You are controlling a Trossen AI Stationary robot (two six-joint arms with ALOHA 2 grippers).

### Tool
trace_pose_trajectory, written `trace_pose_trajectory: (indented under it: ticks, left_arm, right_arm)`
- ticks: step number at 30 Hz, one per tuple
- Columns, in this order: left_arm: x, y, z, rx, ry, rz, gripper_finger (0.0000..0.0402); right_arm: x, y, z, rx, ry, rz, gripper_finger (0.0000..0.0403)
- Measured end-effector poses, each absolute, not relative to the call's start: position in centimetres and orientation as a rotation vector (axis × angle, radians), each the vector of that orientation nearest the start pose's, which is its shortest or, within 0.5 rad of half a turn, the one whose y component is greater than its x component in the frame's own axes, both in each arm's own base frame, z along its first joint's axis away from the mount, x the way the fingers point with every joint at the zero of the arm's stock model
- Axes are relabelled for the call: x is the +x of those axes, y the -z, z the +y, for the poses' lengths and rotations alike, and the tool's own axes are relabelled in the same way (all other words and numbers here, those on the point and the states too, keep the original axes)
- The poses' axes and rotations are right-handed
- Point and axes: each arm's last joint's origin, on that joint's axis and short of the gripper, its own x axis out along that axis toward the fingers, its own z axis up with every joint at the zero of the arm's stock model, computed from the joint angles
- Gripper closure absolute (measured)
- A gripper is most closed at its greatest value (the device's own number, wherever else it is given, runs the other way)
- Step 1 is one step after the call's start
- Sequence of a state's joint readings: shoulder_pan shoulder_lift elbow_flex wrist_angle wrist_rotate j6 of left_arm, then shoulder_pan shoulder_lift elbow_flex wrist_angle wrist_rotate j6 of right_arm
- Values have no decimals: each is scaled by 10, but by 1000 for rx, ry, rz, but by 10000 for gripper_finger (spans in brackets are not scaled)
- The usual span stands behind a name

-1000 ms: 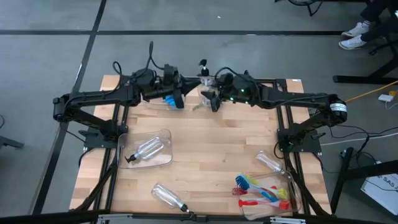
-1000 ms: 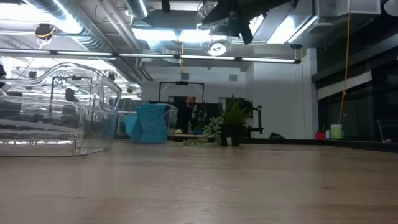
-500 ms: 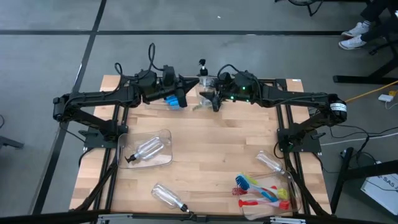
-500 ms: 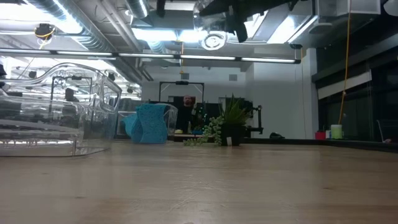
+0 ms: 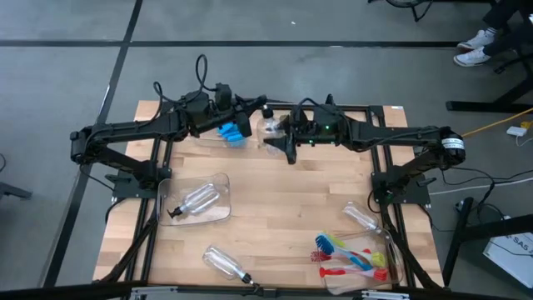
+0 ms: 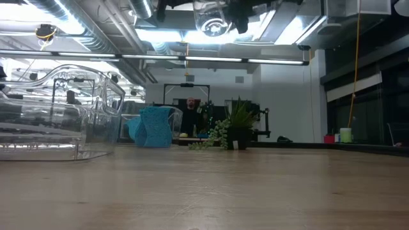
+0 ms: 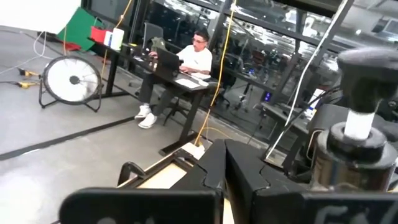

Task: Pick & Place Kitchen Sink Supplies
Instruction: Put the transparent soap dispenser into the middle transparent bin

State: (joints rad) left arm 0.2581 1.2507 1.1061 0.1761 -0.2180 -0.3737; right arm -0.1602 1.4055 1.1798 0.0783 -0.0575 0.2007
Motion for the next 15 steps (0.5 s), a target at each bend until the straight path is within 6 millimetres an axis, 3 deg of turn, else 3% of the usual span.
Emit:
trace_pose_trajectory:
  ticks: [15]
  left_arm:
    - [276,-390,71,-391,-298,-197,400]
  right_arm:
    - [317,-352,-67,204,218,145,187]
